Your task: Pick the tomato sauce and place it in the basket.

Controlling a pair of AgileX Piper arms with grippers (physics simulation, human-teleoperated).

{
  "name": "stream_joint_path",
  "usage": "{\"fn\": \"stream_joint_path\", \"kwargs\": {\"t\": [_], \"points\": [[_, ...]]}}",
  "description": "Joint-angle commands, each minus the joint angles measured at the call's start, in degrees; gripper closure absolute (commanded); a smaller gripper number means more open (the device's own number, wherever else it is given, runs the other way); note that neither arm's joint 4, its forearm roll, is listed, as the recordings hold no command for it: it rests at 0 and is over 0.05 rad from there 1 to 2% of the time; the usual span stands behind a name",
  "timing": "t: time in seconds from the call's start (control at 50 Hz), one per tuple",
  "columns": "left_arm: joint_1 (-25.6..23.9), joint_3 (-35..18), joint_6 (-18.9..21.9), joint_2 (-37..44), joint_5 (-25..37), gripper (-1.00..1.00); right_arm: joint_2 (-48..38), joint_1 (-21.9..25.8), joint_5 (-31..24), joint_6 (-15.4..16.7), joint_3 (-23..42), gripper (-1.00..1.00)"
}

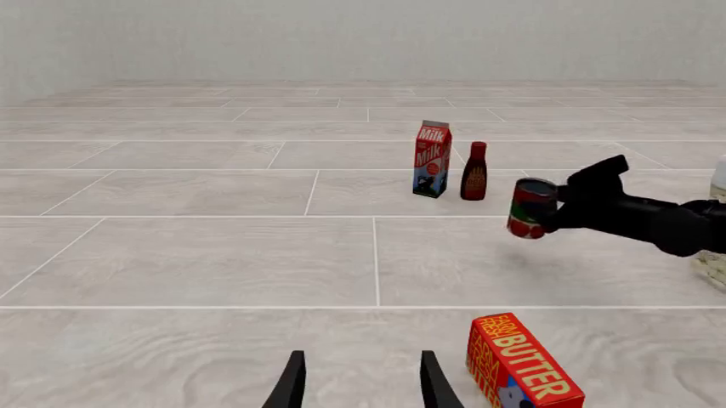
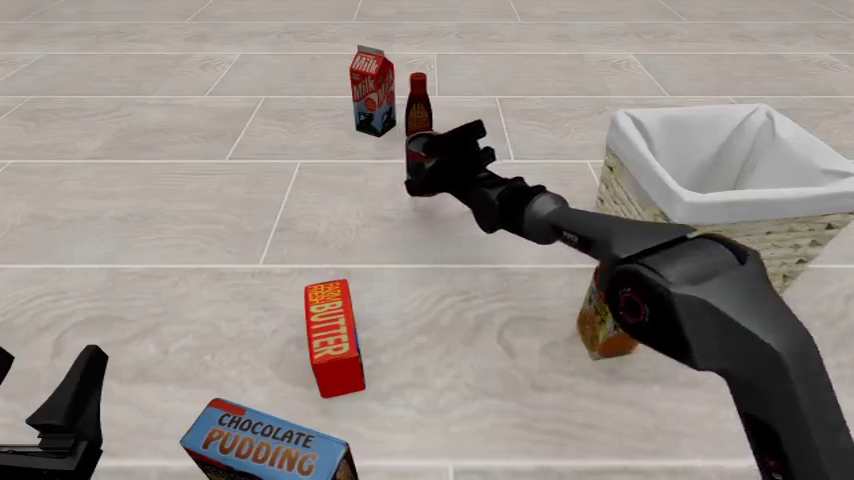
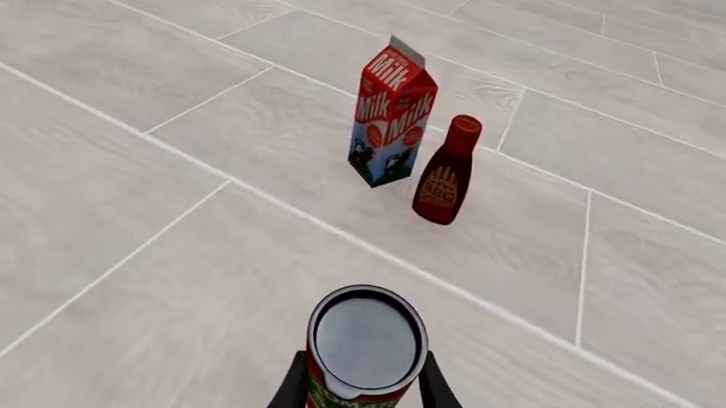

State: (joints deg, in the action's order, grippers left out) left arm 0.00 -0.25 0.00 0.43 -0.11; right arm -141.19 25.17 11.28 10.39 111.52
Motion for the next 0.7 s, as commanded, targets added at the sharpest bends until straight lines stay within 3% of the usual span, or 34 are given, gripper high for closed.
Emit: {"fn": "stream_joint_path", "kwargs": {"t": [0.02,0.28,0.7], "points": [[0.0,0.0,0.0,0.0,0.0,-1.0,10.38,0.88,4.78,-0.24,-13.5,1.0],[0.0,0.0,0.0,0.0,0.0,-1.0,22.34,2.08,6.38,0.77,-25.64,1.0],[0.0,0.0,0.0,0.0,0.0,-1.0,40.03,3.22,0.25,2.86,-36.95,1.0]]}}
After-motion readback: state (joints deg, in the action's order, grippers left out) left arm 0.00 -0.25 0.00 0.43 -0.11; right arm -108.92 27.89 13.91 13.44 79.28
